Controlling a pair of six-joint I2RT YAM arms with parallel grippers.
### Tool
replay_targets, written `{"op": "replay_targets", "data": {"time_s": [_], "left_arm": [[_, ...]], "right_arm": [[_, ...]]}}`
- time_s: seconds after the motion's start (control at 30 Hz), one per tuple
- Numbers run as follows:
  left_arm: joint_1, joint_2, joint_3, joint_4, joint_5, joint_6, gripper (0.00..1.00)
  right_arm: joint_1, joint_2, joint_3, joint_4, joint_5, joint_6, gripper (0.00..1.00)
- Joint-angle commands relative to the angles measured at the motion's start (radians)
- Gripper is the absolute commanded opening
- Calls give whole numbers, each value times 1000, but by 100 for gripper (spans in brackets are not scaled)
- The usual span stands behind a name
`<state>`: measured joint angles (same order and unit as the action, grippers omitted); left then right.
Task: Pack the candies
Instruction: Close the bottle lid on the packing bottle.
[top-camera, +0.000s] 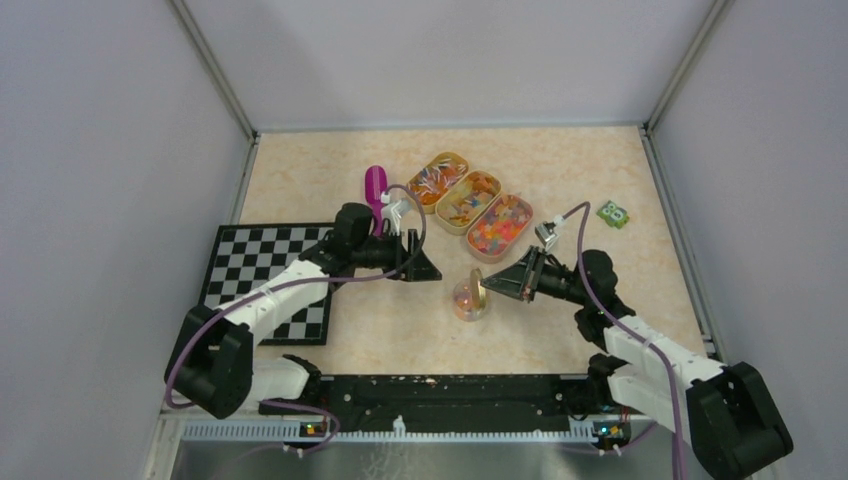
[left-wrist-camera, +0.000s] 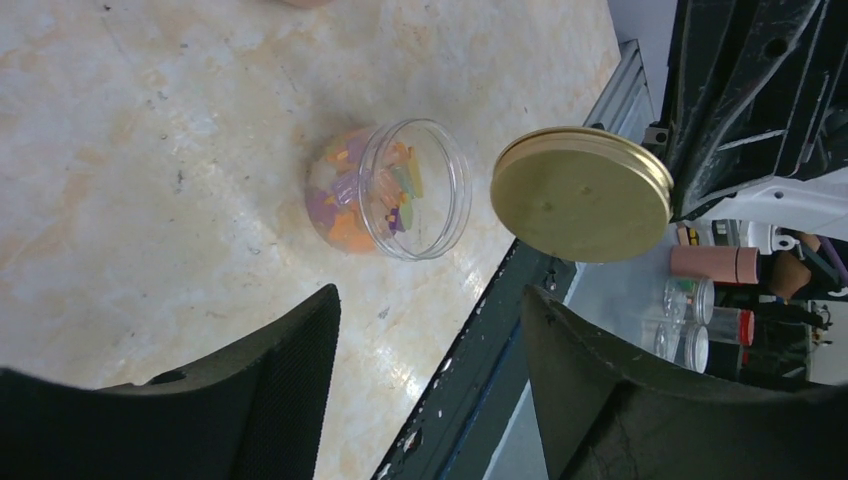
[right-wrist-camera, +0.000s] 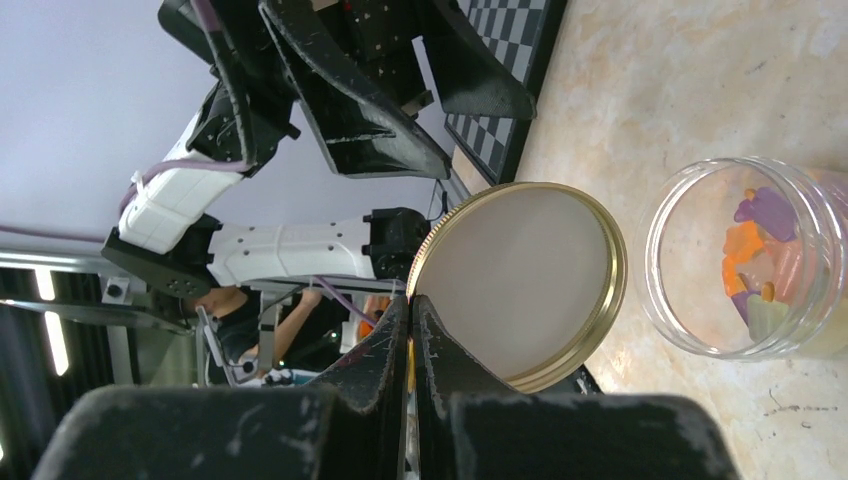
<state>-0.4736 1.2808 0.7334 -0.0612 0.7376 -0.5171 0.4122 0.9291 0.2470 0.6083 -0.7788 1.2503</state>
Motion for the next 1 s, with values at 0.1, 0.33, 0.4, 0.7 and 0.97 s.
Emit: {"op": "replay_targets", "data": {"time_s": [0.1, 0.33, 0.4, 0.7, 0.97], "left_arm": [[-106, 41, -52, 214, -76, -115, 64], [-155, 112, -94, 282, -111, -154, 61], [-164, 129, -100, 294, -115, -164, 61], [-198, 179, -101, 331, -126, -180, 60], [-204, 204, -90, 334, -131, -175, 57]], "right_arm": [[11, 75, -21, 117, 55, -22, 0], [10, 183, -45, 166, 85, -66, 0], [7, 199, -38, 132, 81, -98, 0], [-23, 194, -41, -12, 108, -194, 4], [-32, 115, 0, -254, 179, -324, 14]]}}
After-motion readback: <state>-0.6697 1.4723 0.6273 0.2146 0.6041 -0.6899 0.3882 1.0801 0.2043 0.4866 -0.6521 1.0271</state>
